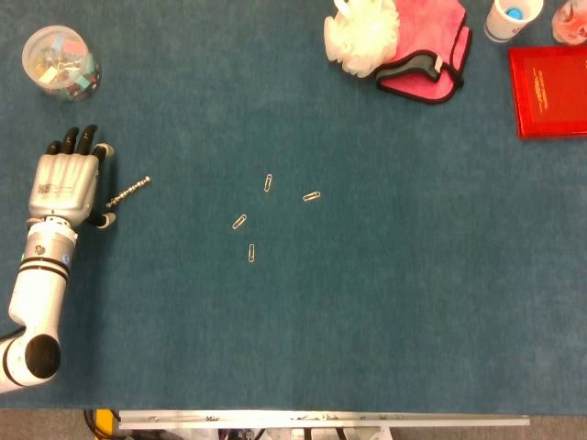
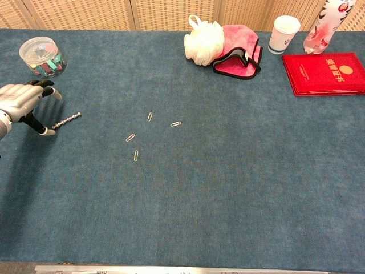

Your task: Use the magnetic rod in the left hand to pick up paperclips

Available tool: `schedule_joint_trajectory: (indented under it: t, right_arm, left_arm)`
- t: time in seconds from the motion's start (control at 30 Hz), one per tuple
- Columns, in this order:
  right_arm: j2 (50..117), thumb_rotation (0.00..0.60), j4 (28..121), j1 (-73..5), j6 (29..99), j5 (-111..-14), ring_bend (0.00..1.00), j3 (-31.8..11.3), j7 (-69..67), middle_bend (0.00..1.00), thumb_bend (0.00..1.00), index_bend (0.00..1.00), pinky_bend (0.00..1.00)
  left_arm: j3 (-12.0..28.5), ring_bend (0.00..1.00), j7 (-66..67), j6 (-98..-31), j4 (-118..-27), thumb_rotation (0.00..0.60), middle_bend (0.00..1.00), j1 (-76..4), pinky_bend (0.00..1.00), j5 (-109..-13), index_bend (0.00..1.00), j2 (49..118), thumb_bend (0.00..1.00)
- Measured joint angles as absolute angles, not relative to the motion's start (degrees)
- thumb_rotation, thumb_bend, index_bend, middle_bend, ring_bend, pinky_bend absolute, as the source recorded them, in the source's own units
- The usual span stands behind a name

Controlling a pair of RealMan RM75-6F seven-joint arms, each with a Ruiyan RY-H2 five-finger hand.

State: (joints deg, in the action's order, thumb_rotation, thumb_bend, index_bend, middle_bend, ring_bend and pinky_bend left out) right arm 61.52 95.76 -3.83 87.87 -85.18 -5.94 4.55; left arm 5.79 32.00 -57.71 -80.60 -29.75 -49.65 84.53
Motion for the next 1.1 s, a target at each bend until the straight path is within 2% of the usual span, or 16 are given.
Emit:
schedule_joint_trajectory:
  t: [1.1]
  right_arm:
    - [61.35,0.6,96.13,-3.56,88.49,-85.8,0.12,-5.82,4.67,0.18,0.2,0.21,0.33]
  left_arm:
    - [6.93,0.03,35.25,-56.9,-70.73,0.6,0.06,-32.75,0.15,-44.98,0.21,88.96,0.1]
